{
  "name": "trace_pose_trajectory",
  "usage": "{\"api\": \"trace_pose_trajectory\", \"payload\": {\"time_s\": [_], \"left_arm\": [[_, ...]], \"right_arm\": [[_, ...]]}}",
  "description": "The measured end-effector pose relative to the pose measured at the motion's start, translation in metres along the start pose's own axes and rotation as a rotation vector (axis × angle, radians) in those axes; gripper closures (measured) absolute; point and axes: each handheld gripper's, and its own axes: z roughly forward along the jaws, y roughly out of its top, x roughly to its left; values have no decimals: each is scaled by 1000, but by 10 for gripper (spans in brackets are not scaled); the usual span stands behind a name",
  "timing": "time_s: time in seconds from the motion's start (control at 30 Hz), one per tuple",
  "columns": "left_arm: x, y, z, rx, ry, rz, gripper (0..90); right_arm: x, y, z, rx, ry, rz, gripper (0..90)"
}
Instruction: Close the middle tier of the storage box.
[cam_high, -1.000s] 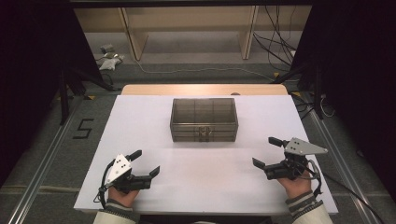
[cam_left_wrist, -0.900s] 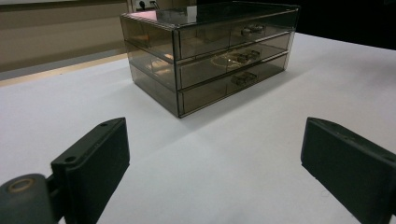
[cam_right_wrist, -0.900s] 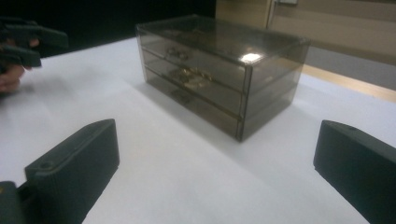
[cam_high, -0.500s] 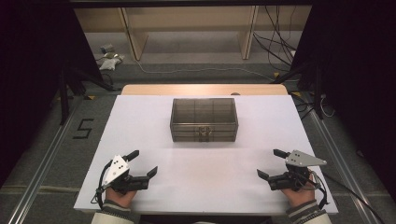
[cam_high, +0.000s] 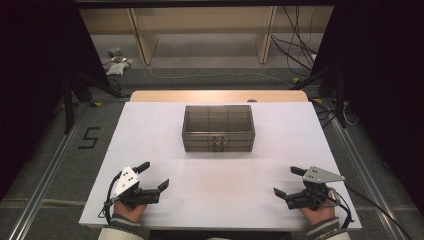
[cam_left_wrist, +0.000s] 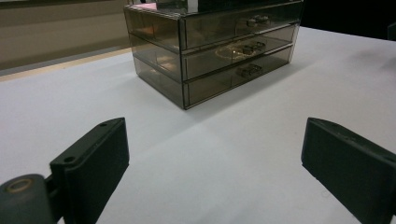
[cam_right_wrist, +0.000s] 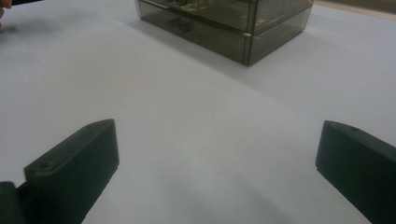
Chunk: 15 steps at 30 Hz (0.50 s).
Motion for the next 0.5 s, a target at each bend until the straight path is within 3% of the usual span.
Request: {"api": "trace_pose_trajectory", "payload": {"time_s": [0.17,0.3,0.5], "left_arm": [[-1,0,1,7,8,1,74],[-1,0,1,10,19,2,73],[0,-1,0,3,14,-13,74]], "right_arm": [[0,0,2,9,-47,15,5],[1,0,2,18,-49,4,5],[0,1,0,-1,-39,26,5]]}}
